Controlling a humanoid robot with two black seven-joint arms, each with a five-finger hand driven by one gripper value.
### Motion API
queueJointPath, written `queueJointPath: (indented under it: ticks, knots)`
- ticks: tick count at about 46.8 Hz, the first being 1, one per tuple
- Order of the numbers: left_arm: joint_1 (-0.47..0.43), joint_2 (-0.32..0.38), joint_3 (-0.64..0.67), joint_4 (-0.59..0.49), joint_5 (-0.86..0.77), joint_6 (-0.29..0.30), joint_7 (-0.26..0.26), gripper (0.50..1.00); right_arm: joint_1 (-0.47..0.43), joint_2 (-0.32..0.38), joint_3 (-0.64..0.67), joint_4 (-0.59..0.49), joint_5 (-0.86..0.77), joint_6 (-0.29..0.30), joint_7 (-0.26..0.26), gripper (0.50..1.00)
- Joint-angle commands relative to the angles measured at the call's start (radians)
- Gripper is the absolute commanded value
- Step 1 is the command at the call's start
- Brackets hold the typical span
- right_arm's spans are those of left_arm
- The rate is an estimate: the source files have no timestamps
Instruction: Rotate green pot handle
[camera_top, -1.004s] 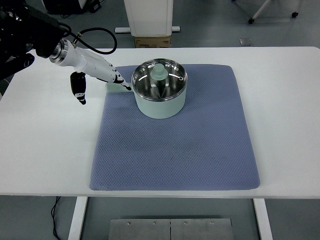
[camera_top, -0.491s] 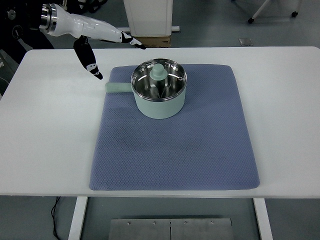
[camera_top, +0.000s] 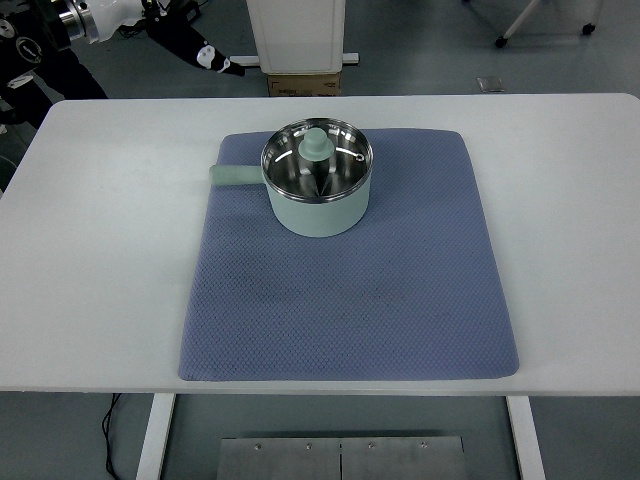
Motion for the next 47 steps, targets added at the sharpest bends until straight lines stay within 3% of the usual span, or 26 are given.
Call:
queueJointPath:
  ticks: [1,10,27,35,47]
  knots:
    - [0.024,-0.008,0.001,0.02,-0.14,0.045,0.0,1.0,0.0,0.0,-0.002,0.0,0.0,0.0,-0.001,1.0]
    - [0.092,-0.054,-0.004,0.056,-0.381,0.127,0.0,1.0,0.0,0.0,-0.002,0.0,0.0,0.0,0.0,1.0]
    - [0.2,-0.057,-0.051,0.092,-0.717,0.145,0.0,1.0,0.0,0.0,-0.002,0.0,0.0,0.0,0.0,1.0]
    - [0.299,-0.104,-0.126,0.13,-0.773,0.147,0.0,1.0,0.0,0.0,0.001,0.0,0.0,0.0,0.0,1.0]
    - [0.437,-0.2,-0.361,0.248,-0.792,0.148,0.0,1.0,0.0,0.0,-0.002,0.0,0.0,0.0,-0.001,1.0]
